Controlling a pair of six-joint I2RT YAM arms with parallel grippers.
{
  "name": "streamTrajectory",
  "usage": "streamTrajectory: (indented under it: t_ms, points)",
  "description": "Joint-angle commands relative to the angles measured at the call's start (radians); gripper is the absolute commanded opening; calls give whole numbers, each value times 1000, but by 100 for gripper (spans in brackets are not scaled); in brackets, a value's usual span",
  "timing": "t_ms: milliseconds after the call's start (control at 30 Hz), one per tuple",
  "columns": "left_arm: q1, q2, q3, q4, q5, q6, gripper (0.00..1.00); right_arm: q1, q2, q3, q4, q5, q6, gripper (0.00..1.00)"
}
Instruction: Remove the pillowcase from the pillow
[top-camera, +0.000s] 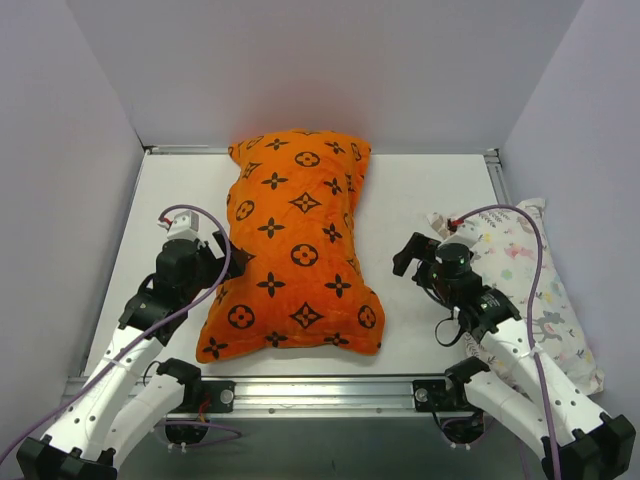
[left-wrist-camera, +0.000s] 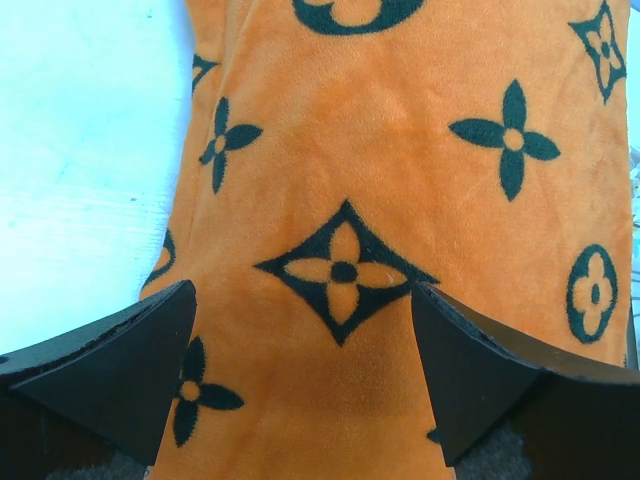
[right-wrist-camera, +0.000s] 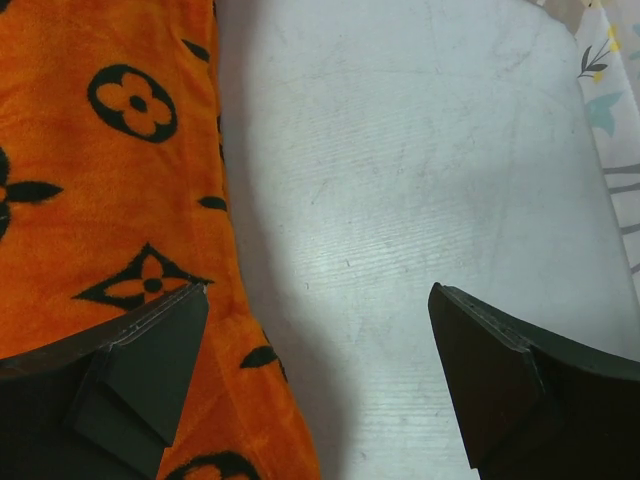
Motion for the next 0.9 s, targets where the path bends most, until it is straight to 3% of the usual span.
streamTrajectory:
  t_ms: [0, 200, 433, 667, 867]
  points:
    - [4, -13, 58, 3, 19, 14, 97, 9, 28, 28, 33, -31, -21, 100]
    - [2, -18, 55, 28, 56, 5, 97, 12, 98, 38, 136, -147, -30, 100]
    - [-19, 92, 131, 91, 116, -2, 97, 9, 386, 242, 273, -258, -20, 100]
    - [-148, 299, 308, 20, -38, 38, 97, -66, 626, 471, 322, -386, -4, 100]
    - [-270, 382, 429, -63, -146, 52, 97, -214, 841, 549, 568, -601, 107, 100]
